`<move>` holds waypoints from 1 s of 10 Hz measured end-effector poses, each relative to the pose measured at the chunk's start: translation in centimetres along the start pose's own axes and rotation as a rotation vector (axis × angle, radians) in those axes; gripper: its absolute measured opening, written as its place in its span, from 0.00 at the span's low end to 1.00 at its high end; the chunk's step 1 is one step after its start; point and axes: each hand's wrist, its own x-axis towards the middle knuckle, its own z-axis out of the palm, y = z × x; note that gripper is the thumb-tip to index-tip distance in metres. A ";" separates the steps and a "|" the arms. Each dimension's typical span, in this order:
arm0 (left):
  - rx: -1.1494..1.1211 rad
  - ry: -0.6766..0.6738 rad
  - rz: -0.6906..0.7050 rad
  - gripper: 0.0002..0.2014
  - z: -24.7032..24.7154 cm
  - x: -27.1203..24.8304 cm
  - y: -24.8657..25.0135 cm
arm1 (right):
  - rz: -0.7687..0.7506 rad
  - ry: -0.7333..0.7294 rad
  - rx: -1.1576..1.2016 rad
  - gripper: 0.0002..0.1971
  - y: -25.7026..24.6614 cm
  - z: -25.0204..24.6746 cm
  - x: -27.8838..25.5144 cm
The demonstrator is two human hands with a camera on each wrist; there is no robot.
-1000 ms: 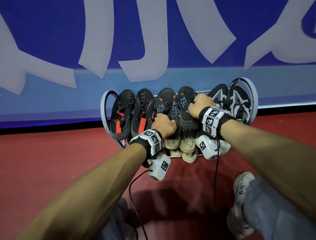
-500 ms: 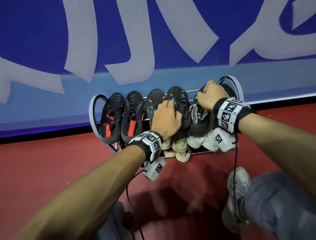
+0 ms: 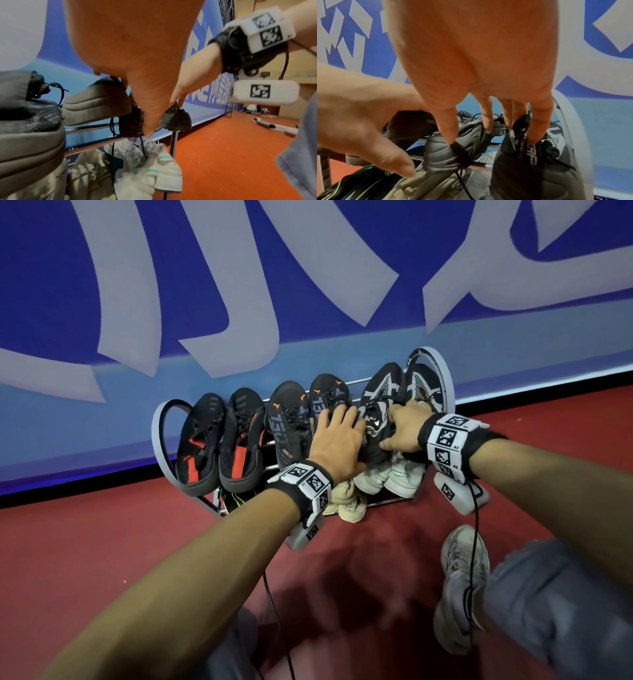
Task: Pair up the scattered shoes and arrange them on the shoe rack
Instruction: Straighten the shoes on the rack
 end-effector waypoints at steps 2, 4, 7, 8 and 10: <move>0.132 -0.035 0.010 0.42 0.5 1.4 0.4 | 0.121 0.012 -0.031 0.41 0.7 -0.2 -0.4; -0.018 -0.004 0.084 0.33 0.9 1.9 0.6 | 0.268 -0.066 0.143 0.51 2.1 0.0 0.0; -0.493 -0.019 0.042 0.27 0.6 1.9 0.5 | 0.445 0.053 0.437 0.31 3.0 -0.1 0.5; -0.511 -0.064 -0.002 0.41 1.0 2.1 0.7 | 0.252 -0.219 0.547 0.11 4.5 -0.1 1.6; -0.349 -0.048 0.039 0.34 1.1 2.7 1.2 | 0.076 -0.321 0.502 0.08 6.8 1.8 4.4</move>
